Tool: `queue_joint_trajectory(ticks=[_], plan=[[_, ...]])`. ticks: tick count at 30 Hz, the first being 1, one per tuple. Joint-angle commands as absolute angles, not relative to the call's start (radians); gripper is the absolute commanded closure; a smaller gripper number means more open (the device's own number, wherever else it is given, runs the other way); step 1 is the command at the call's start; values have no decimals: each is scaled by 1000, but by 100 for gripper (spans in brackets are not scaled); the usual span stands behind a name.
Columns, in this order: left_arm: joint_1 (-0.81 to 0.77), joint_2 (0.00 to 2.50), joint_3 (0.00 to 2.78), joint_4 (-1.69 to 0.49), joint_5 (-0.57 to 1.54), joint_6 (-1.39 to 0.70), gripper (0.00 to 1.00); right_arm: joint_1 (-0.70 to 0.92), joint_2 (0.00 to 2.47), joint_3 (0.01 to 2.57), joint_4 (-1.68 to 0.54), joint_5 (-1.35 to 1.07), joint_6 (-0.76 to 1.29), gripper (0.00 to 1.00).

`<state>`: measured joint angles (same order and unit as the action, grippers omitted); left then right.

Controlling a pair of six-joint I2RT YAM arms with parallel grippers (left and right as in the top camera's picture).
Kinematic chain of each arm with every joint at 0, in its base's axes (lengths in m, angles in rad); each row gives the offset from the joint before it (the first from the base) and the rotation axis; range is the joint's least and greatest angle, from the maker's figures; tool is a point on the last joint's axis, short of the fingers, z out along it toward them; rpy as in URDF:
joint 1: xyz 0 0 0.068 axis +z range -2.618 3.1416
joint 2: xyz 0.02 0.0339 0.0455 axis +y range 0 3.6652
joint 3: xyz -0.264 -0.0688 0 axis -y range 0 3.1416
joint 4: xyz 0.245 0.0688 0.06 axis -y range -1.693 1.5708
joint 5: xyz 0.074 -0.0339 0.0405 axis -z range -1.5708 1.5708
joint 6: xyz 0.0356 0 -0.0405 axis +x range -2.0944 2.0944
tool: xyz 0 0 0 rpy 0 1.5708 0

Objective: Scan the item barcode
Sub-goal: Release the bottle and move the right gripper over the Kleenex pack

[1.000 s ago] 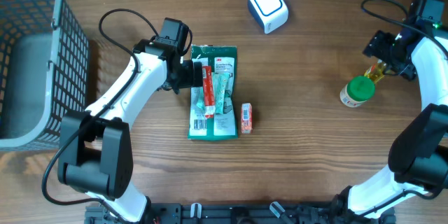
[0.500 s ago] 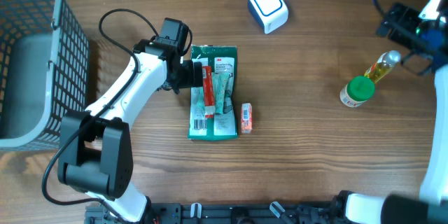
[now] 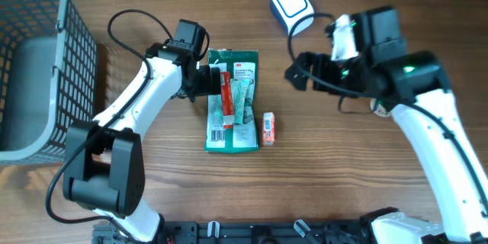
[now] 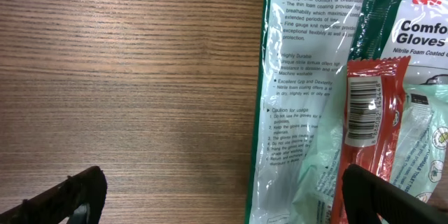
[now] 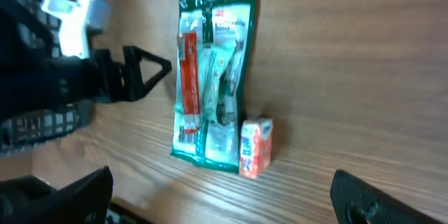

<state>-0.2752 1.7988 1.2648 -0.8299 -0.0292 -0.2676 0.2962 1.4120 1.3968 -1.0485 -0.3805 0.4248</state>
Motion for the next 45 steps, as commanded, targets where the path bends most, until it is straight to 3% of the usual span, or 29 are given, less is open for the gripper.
queue_joint_trajectory(ticks=[1,12,27,31,34,38,40,45], plan=[[-279,1782,1260,-830,-35,-269,0,341,1422,1298,-972,-356,550,0],[-279,1782,1260,-830,-35,-269,0,377,1435,1091,-847,-357,566,0],[-279,1782,1260,-830,-35,-269,0,433,1435,1053,-775,-406,603,0],[-279,1782,1260,-830,-35,-269,0,463,1435,1053,-758,-405,603,13],[-279,1782,1260,-830,-35,-269,0,492,1435,1052,-749,-405,603,30],[-279,1782,1260,-830,-36,-270,0,546,1435,1052,-744,-388,606,74],[-279,1782,1260,-830,-35,-270,0,575,1435,1052,-732,-382,606,85],[-279,1782,1260,-830,-35,-270,0,632,1435,1052,-688,-382,604,88]])
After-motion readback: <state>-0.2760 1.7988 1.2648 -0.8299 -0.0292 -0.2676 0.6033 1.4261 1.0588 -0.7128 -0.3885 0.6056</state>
